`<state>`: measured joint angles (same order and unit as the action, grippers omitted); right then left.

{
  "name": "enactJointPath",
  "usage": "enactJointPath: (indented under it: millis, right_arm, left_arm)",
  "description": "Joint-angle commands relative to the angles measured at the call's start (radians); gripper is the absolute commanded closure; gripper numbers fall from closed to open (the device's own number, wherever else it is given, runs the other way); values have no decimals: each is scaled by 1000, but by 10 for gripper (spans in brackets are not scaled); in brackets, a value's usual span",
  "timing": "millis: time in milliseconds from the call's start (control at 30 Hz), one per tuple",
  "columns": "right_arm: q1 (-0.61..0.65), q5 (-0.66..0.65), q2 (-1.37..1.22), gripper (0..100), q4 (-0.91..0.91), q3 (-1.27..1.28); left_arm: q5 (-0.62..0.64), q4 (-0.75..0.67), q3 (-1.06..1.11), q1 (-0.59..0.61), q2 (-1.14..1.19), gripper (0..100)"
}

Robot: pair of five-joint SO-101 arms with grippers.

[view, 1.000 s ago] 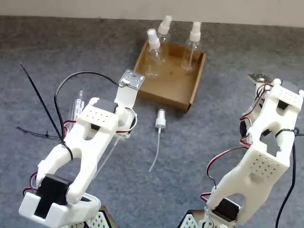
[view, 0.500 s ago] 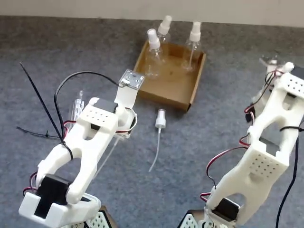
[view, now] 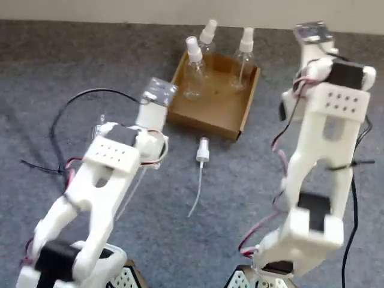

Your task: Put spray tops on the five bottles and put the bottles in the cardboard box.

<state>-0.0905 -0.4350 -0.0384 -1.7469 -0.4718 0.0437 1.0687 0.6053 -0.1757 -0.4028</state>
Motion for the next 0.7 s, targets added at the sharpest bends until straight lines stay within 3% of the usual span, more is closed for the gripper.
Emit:
enactJointPath:
  millis: [0, 233, 400, 567, 667]
  right_arm:
    - [130, 21, 303, 994, -15, 203]
    - [407, 189, 716, 994, 321, 696]
    - [618, 295, 788, 994, 610, 1026]
    - [742, 338, 797, 994, 941, 1231]
    - [756, 336, 797, 994, 1013, 1293]
  left_arm:
    - [6, 55, -5, 36, -217, 916]
    - [-18, 89, -104, 64, -512, 918]
    - [-15, 84, -295, 134, -550, 919]
    - [83, -34, -447, 131, -550, 919]
    - [126, -127, -478, 131, -550, 920]
